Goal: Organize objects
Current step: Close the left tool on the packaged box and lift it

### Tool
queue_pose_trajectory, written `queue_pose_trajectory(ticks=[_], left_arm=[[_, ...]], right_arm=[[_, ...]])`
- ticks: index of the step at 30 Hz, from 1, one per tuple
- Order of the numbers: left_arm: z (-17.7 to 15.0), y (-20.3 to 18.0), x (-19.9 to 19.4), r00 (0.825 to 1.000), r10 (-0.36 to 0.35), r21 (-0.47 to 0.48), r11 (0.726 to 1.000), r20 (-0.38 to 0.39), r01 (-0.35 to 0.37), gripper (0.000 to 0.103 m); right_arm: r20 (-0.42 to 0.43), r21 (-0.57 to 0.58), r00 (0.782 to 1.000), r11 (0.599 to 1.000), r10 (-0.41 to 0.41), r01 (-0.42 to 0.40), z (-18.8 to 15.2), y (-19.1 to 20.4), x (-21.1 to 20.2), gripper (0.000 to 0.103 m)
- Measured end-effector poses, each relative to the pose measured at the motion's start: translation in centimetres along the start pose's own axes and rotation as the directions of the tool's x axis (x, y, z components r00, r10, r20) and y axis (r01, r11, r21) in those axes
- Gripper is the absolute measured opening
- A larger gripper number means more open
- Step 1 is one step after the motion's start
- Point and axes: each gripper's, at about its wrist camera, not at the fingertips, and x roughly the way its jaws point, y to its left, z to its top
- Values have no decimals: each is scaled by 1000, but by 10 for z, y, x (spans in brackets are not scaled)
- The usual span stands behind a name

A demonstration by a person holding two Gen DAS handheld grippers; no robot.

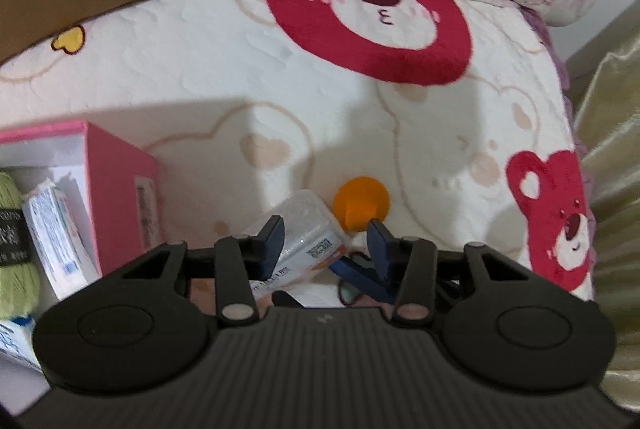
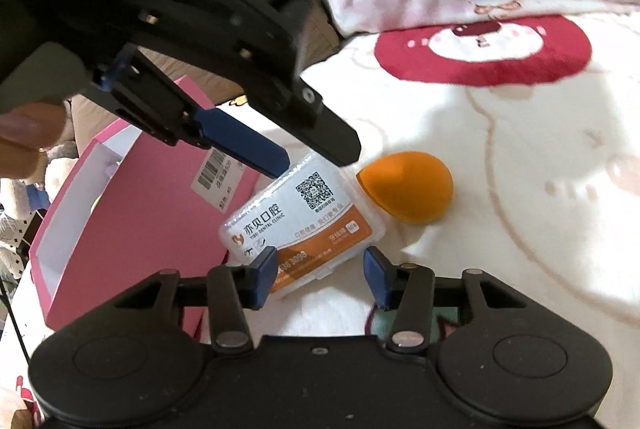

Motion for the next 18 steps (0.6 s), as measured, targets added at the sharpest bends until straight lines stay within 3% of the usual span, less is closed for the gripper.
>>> queue_pose_trajectory(ticks=[2,3,6,7,10,15,18], left_arm=[[-5,-4,-1,1000,-2,12,1000,7,2,44],[-8,-5,-1,1000,-12,11,1000,4,12,38],[-18,-2,6,994,-96,-48,994,-53,94,31],[-21,-5,5,995,-90,-29,996,-43,89,27],[-28,-13,4,996,-84,21,996,-26,85,27],[-35,-14,6,991,-128,41,991,-35,129,27],[-42,-24,-6,992,-127,133,983,12,125,27]], right_arm=[[3,19,1000,1000,15,-15,-5,-3,-2,53],[6,30,1000,999,22,-22,-5,-6,-1,53],[51,42,996,996,74,-76,-5,-5,-16,53],[45,21,997,998,60,-61,-3,-2,-18,53],[45,-98,999,995,-20,24,-5,8,-24,53],[36,-60,999,998,-27,29,-13,-2,-28,54],[40,-40,998,998,-41,43,-18,-8,-30,57]])
